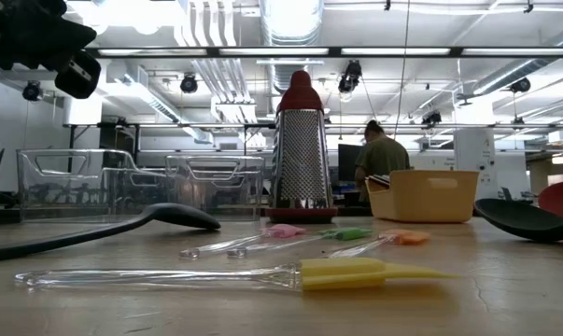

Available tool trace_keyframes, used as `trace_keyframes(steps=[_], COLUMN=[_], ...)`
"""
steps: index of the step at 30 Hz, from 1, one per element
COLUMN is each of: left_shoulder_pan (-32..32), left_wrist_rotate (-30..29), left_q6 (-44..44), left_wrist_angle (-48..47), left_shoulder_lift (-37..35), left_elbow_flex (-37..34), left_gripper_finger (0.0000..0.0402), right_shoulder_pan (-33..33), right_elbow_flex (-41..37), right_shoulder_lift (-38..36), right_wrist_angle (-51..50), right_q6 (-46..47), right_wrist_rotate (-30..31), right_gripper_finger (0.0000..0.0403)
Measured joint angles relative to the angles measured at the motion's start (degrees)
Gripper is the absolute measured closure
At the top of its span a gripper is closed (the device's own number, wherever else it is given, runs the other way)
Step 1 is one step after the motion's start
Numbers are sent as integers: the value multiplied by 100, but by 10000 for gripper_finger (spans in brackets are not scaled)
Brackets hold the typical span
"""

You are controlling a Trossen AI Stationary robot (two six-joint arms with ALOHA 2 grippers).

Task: Pick & Place Kitchen Items
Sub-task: Put the red serving spoon into the right transparent bin

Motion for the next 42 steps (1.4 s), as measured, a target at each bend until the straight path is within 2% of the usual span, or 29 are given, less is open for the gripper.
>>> trace_keyframes(steps=[7,16,20,27,33,37,42], left_shoulder_pan=[0,0,-1,-2,1,0,1], left_wrist_rotate=[-1,0,1,-1,0,0,1], left_q6=[2,0,0,2,1,1,2], left_wrist_angle=[1,0,-2,-1,-2,0,0], left_shoulder_lift=[0,0,0,2,1,0,1], left_elbow_flex=[0,0,0,0,0,0,0], left_gripper_finger=[390,390,390,390,390,390,390], right_shoulder_pan=[39,39,41,86,208,269,268], right_elbow_flex=[-442,-506,-510,-362,-67,127,231], right_shoulder_lift=[-27,-22,-17,1,-15,-68,-81], right_wrist_angle=[848,779,652,177,-445,-992,-940], right_q6=[1,95,131,99,-28,62,21], right_wrist_rotate=[23,-10,-17,75,595,797,829], right_gripper_finger=[177,268,294,306,314,339,348])
